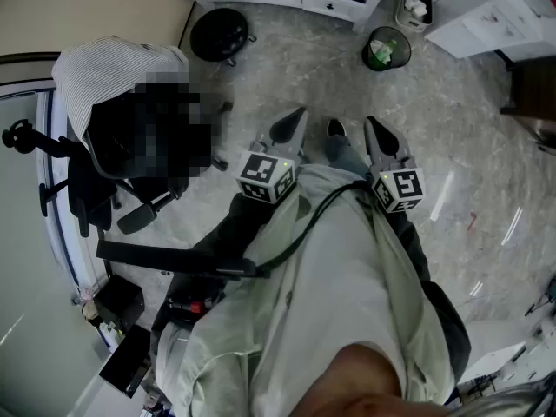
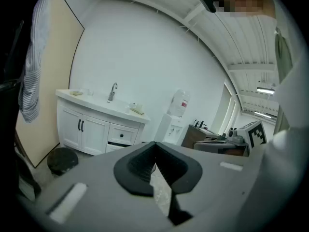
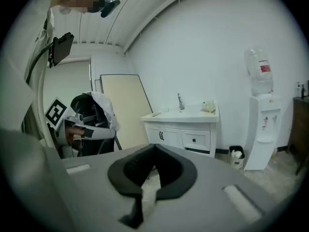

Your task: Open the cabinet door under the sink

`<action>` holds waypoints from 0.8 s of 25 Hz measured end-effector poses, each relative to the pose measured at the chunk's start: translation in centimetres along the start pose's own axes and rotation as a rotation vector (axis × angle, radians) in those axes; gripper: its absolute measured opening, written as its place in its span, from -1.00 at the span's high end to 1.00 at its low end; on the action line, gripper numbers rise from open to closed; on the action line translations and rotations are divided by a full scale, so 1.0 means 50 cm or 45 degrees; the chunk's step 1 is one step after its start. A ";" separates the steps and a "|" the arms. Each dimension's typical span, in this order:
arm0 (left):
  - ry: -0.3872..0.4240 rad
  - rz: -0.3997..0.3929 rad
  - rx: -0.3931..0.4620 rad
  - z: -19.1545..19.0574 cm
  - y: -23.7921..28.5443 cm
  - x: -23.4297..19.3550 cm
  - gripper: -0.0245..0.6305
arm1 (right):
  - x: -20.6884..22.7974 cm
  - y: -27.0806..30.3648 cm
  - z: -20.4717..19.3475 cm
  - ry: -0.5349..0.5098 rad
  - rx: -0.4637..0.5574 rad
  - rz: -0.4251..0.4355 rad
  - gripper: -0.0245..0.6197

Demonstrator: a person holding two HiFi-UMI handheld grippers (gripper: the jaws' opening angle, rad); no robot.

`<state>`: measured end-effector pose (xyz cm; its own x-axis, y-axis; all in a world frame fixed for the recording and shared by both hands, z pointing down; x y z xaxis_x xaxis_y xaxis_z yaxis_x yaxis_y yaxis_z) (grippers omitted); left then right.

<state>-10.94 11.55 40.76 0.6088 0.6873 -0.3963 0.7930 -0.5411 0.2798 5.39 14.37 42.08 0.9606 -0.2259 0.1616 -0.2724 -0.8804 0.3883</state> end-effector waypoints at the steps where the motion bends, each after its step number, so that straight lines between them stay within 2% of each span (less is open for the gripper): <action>1: -0.002 0.000 0.003 -0.001 0.000 -0.001 0.90 | 0.000 0.000 -0.001 -0.002 0.001 0.001 0.92; 6: -0.013 -0.014 0.018 -0.006 -0.002 -0.013 0.91 | -0.006 0.005 -0.005 -0.012 0.010 -0.009 0.92; 20: -0.074 0.035 0.062 -0.018 -0.060 -0.039 0.90 | -0.043 0.009 -0.019 0.011 -0.004 0.009 0.92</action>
<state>-14.50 12.28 41.50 0.6267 0.6433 -0.4398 0.7732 -0.5833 0.2487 3.13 14.86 42.75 0.9583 -0.2282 0.1719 -0.2790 -0.8774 0.3903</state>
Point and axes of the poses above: the fingertips, and each gripper's own axes: y forward along the fingers, x to its right, z out of its top, the point moved 2 cm from there along -y, backward along the fingers, and after that the axes turned 12 degrees about -z, right-handed, at the moved point
